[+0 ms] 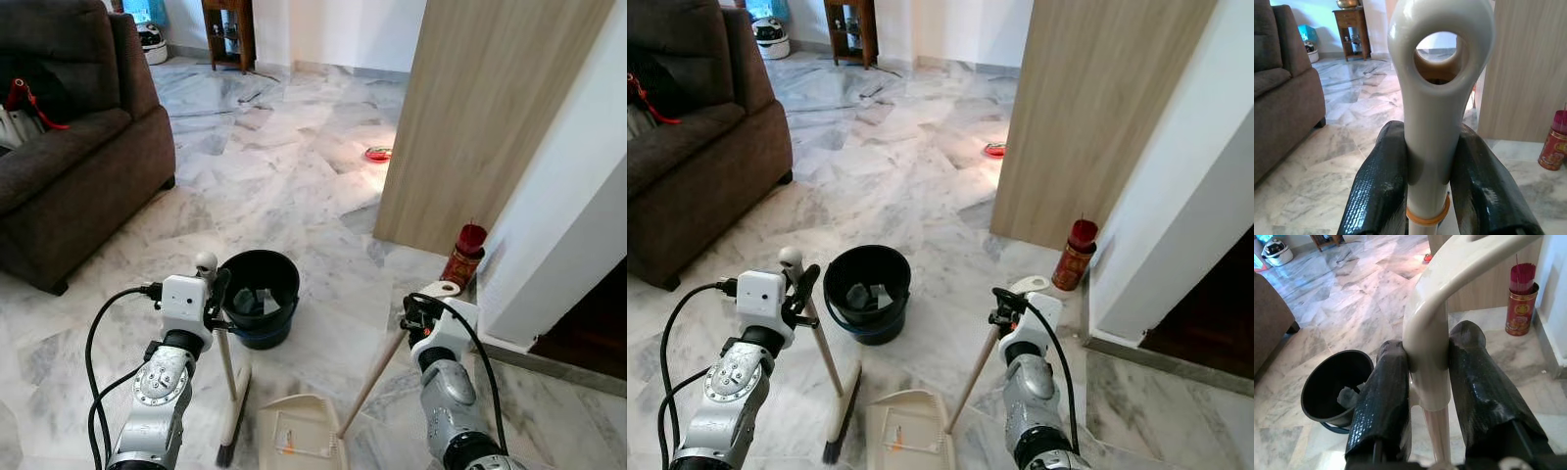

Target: Sweep floor

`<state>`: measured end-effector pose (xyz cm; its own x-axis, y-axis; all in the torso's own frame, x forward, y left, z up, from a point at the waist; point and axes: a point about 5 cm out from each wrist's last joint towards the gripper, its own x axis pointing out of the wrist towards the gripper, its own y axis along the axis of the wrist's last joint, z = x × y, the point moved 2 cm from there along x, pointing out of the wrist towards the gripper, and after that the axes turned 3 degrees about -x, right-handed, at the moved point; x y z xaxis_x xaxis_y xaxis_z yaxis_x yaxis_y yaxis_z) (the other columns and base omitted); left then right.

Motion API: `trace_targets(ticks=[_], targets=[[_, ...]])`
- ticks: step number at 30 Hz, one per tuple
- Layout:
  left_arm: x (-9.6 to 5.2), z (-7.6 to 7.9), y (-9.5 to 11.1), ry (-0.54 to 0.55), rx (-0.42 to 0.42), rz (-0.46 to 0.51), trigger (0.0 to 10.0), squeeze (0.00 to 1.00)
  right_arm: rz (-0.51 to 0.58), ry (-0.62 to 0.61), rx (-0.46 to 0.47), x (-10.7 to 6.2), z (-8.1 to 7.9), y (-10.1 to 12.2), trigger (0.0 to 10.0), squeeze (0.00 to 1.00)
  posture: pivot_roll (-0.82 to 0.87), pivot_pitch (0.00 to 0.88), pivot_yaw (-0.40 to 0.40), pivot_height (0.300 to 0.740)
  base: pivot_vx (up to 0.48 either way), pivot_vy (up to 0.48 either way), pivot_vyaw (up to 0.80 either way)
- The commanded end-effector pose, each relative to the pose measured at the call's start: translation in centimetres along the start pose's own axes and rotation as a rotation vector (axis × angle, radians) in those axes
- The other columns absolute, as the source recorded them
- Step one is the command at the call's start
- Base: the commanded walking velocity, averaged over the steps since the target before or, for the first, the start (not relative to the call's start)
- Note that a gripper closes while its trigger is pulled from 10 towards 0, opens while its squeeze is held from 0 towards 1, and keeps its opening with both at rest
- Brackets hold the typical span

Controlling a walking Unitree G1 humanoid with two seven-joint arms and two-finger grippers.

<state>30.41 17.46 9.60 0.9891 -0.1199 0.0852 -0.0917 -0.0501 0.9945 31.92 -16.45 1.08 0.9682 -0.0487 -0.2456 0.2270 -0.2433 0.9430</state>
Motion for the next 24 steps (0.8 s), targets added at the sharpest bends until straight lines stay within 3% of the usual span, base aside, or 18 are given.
trace_targets(ticks=[1, 24], targets=[[0.20, -0.05, 1.29, -0.008, 0.009, 0.047, 10.0, 0.00, 0.043, 0.004, 0.001, 0.58, -0.26, 1.22, 10.0, 0.00, 0.10, 0.000, -0.007, 0.740, 0.000, 0.000, 0.00], [0.50, 0.57, 1.43, -0.033, -0.002, 0.046, 10.0, 0.00, 0.007, -0.002, -0.008, 0.34, 0.39, 0.46, 10.0, 0.00, 0.09, 0.000, -0.002, 0.740, 0.000, 0.000, 0.00]])
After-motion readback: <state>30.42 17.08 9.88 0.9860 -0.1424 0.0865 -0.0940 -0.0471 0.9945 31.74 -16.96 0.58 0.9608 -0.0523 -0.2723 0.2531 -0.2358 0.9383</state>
